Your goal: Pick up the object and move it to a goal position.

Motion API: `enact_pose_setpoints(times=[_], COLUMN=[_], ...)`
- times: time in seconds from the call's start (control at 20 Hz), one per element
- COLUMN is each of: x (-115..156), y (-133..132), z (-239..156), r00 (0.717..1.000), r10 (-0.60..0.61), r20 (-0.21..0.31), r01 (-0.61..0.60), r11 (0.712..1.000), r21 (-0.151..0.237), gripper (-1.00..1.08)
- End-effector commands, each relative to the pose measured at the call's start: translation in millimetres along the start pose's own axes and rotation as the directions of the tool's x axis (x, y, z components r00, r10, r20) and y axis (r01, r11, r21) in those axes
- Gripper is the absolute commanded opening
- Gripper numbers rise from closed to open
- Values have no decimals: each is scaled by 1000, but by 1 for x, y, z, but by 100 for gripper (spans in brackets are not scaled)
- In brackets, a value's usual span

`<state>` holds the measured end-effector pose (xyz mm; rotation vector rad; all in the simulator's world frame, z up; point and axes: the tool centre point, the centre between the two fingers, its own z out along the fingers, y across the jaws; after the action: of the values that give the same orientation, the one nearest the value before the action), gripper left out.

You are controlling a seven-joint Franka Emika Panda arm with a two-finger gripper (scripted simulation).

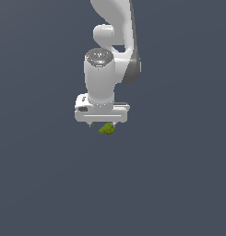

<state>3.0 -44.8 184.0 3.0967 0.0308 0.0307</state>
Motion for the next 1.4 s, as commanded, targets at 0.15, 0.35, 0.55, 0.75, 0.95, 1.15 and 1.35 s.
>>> enact_pose_setpoints(times=[0.15, 0.35, 0.55, 0.75, 0.95, 1.15, 1.35], x=[-1, -2, -5, -9, -14, -21, -27], y=[-1, 0, -1, -1, -2, -3, -4], z=[1, 3, 8, 13, 20, 28, 36], r00=[1000, 999, 996, 987, 968, 935, 892], r10=[-11, -42, -93, -163, -253, -355, -453], r20=[1, 1, 2, 3, 5, 5, 4], r01=[11, 42, 93, 163, 253, 354, 453], r11=[1000, 999, 996, 987, 968, 935, 891], r21=[0, 1, 2, 3, 6, 9, 13], gripper=[100, 100, 100, 100, 100, 100, 100])
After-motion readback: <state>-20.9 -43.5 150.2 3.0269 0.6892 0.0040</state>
